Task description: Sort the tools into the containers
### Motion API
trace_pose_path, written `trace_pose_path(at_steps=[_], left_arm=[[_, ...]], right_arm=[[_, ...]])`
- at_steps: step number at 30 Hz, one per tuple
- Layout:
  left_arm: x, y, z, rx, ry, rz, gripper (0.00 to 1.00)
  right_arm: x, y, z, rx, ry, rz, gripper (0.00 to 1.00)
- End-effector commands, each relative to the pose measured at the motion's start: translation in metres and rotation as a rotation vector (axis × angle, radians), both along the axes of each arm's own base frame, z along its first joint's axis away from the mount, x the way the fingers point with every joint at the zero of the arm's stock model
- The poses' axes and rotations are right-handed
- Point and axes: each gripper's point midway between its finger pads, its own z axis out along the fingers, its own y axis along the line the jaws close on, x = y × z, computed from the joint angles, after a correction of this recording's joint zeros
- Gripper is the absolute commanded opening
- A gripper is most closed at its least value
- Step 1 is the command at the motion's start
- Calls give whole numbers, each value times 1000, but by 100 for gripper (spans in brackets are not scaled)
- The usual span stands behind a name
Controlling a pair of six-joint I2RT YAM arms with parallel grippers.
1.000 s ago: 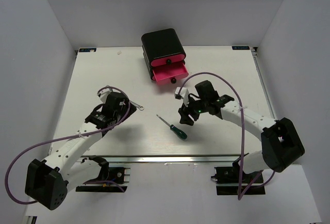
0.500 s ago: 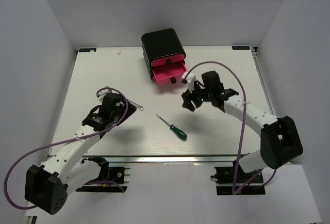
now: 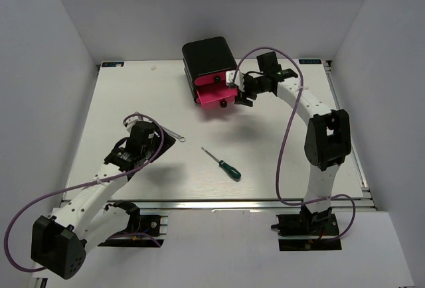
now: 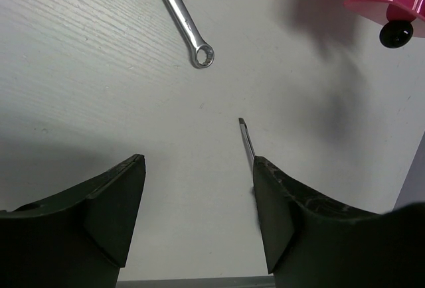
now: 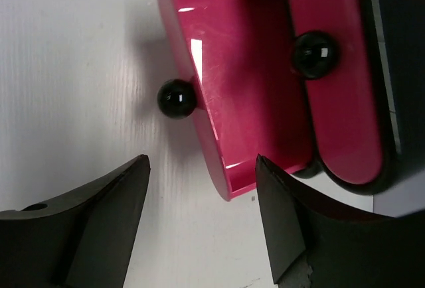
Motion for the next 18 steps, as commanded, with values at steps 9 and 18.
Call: trace_pose_path(at_steps=[9,18], left_arm=[[0,0,0,-1,-6,-9,76],[1,-1,-5,4,7,-15,76]], right_arm=[[9,17,-16,-123,-145,245,70],[18,22,-39,-178,-133,273,66]])
